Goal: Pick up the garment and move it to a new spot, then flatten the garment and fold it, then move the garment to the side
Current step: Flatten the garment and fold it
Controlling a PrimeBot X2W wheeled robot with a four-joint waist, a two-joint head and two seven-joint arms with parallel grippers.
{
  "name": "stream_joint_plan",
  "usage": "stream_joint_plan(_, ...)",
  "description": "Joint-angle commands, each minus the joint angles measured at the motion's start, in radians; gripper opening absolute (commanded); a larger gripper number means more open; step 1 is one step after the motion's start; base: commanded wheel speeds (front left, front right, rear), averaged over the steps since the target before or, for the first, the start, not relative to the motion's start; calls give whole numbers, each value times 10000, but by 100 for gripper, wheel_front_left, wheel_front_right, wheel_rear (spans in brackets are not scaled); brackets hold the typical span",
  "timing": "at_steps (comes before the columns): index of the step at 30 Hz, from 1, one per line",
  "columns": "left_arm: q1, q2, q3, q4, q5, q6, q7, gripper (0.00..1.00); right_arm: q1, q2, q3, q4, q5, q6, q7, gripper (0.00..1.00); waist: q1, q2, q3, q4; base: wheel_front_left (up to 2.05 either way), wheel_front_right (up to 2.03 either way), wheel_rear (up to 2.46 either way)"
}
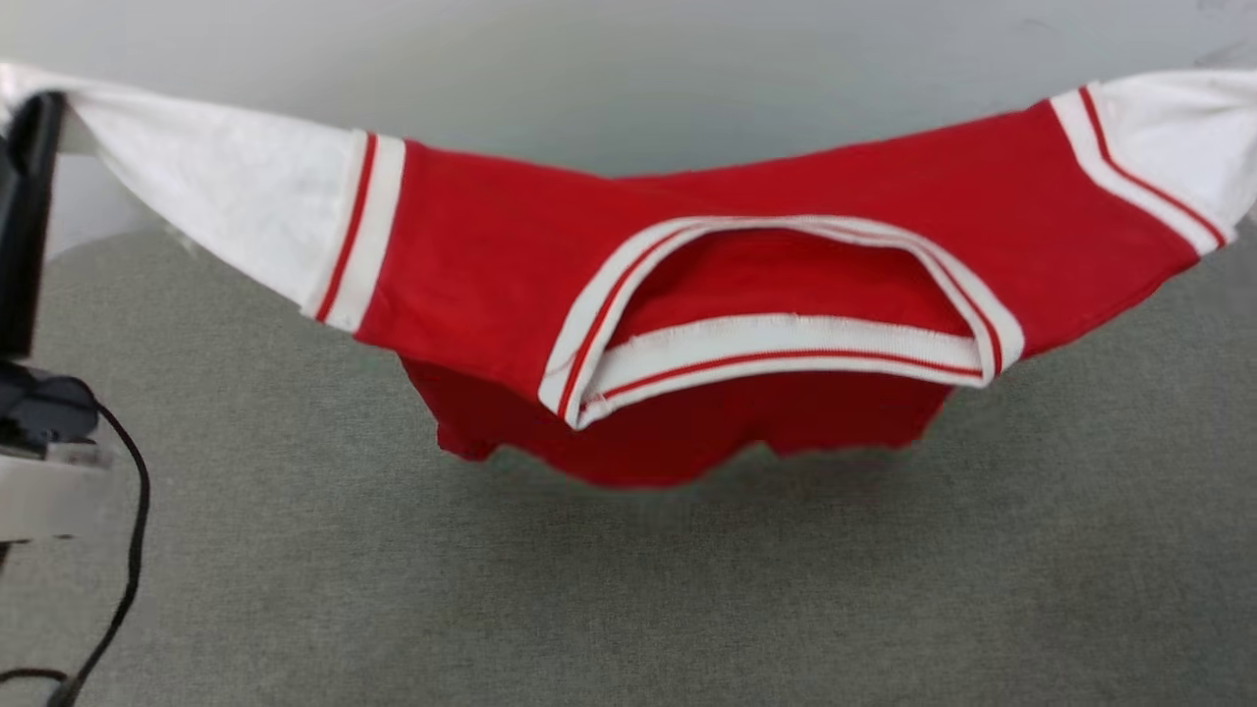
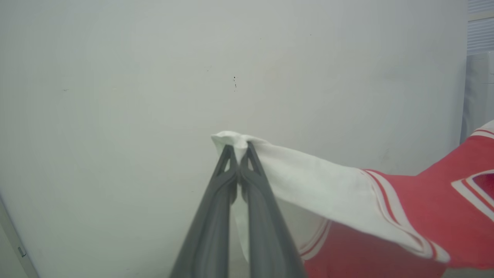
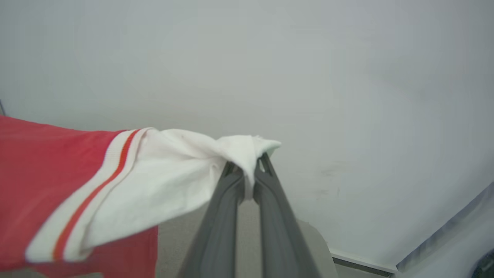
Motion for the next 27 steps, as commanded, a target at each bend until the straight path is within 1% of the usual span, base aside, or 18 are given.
stream_joint_plan(1, -419, 103, 138, -62, -116, 57, 26, 0, -389, -155, -27, -86, 75, -7, 16, 0, 0, 0, 68, -128, 0, 0, 0)
stream_joint_plan(5, -1357, 311, 400, 26, -179, 186, 71, 0, -1260, -294, 39, -26, 103, -7, -194, 0, 0, 0, 264, -350, 0, 0, 0)
stream_joint_plan(9, -2281, 465, 498, 206, -295, 246, 82, 0, -2174, -234, 120, 204, 114, -7, -384, 0, 0, 0, 600, -530, 0, 0, 0)
stream_joint_plan(13, -3394, 607, 313, 566, -314, 208, 35, 0, -2903, -385, 205, 439, -17, -7, -578, 0, 0, 0, 1136, -570, 0, 0, 0)
stream_joint_plan(16, -4331, 560, 1, 988, -510, 135, 53, 0, -3506, -552, 241, 638, -142, -7, -710, 0, 0, 0, 1679, -565, 0, 0, 0)
stream_joint_plan(18, -4979, 385, -275, 1464, -822, 57, 82, 0, -3915, -643, 288, 878, -263, -7, -763, 0, 0, 0, 1987, -531, 0, 0, 0)
stream_joint_plan(19, -5386, 402, -348, 1714, -889, 18, 92, 0, -4208, -727, 307, 987, -295, -7, -816, 0, 0, 0, 2198, -522, 0, 0, 0)
stream_joint_plan(23, -6923, 400, -810, 2933, -749, -294, -165, 0, -5424, -953, 568, 1706, -449, -7, -1095, 0, 0, 0, 3021, -468, 0, 0, 0)
stream_joint_plan(27, -8501, 401, -1325, 4464, -344, -575, -483, 0, -6851, -860, 826, 2721, -757, -9, -1443, 0, 0, 0, 3807, -440, 0, 0, 0)
